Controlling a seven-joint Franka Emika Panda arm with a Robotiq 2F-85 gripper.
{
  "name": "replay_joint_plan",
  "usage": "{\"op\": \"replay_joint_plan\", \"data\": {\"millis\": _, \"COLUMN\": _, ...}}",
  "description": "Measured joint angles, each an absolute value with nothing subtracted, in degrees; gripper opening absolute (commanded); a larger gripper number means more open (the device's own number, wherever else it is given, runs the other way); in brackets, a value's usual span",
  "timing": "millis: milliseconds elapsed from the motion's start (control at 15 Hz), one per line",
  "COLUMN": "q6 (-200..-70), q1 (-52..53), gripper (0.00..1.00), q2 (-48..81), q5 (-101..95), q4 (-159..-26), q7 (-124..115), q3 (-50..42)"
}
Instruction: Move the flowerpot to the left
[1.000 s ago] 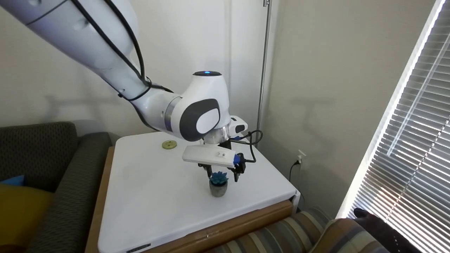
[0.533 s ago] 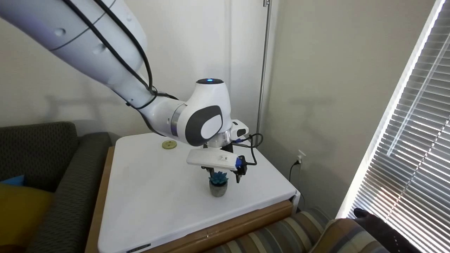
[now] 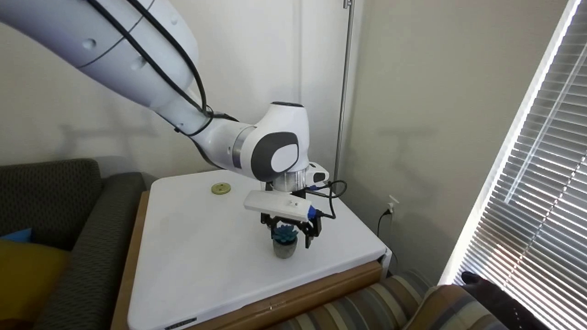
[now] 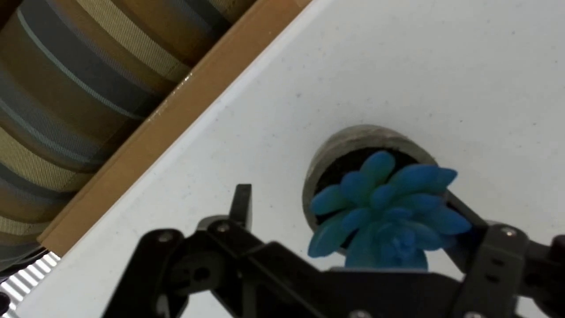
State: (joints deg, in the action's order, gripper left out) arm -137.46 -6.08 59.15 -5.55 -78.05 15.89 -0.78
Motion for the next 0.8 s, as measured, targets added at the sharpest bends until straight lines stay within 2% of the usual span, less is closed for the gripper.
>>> {"op": "replay_joint_plan", "data": {"millis": 733, "q6": -132.09, "q1": -7.02, "gripper": 1.00, "q2": 60.76, "q5": -1.95, "q4": -75.52, "q7": 15.85, "q3": 0.18}}
{"op": "replay_joint_plan", "data": {"millis": 800, "q6": -132.09, "q1": -7.02, "gripper": 0.88, "q2": 61.06, "q5": -1.77, "q4": -75.48, "q7": 15.85, "q3": 0.28}}
